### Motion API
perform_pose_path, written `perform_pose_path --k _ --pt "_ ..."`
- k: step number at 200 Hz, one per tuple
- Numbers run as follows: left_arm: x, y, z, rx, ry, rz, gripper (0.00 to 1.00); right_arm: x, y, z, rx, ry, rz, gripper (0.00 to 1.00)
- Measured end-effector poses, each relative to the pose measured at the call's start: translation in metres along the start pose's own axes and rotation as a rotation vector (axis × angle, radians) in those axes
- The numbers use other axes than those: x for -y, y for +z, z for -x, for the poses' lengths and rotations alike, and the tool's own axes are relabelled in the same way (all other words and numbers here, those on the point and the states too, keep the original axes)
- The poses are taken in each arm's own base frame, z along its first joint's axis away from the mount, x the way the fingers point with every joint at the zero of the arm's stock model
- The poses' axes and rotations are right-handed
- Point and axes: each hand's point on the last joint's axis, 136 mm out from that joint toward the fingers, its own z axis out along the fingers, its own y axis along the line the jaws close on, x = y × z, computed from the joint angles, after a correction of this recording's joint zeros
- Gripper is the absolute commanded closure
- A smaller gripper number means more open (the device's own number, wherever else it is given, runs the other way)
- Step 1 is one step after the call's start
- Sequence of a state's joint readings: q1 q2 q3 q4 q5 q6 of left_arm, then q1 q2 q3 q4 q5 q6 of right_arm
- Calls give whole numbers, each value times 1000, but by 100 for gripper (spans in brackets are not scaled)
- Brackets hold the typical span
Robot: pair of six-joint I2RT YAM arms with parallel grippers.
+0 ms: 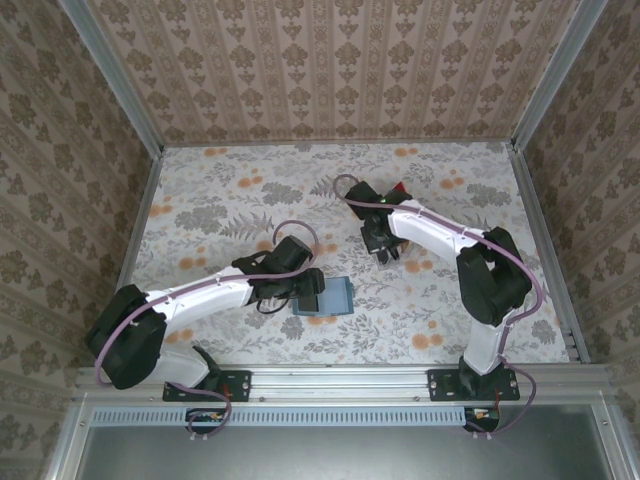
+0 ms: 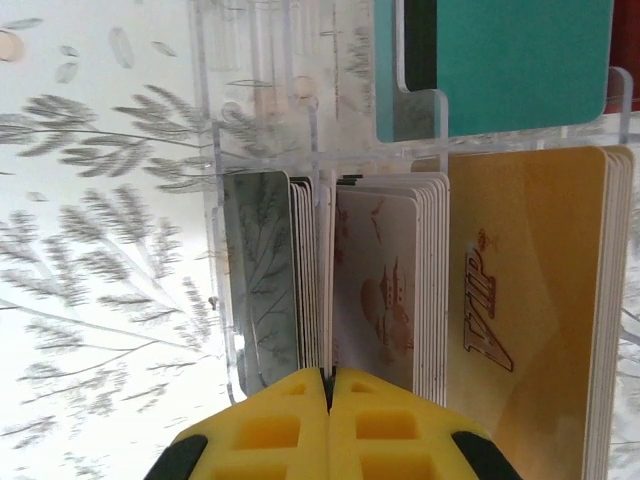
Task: Put the credit cards into the card holder
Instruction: Pick up several credit cards from the storage box.
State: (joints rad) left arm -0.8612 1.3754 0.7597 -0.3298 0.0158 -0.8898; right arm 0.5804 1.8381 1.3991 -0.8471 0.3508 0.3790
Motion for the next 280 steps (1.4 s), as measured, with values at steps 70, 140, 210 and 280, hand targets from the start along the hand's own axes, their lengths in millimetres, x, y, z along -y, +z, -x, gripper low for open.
perform_pose_path --k 70,140,210,280 --pt "0 0 0 -1 0 0 36 -14 -5 -7 -3 35 -16 84" --pt "0 1 -1 -4 0 -1 36 -2 -6 -5 28 -62 -167 83" --pt "-1 4 -3 -16 0 5 36 -4 -8 -4 27 -101 -168 95" --pt "-1 3 -3 -15 0 3 36 -1 -23 -4 39 -52 -139 95"
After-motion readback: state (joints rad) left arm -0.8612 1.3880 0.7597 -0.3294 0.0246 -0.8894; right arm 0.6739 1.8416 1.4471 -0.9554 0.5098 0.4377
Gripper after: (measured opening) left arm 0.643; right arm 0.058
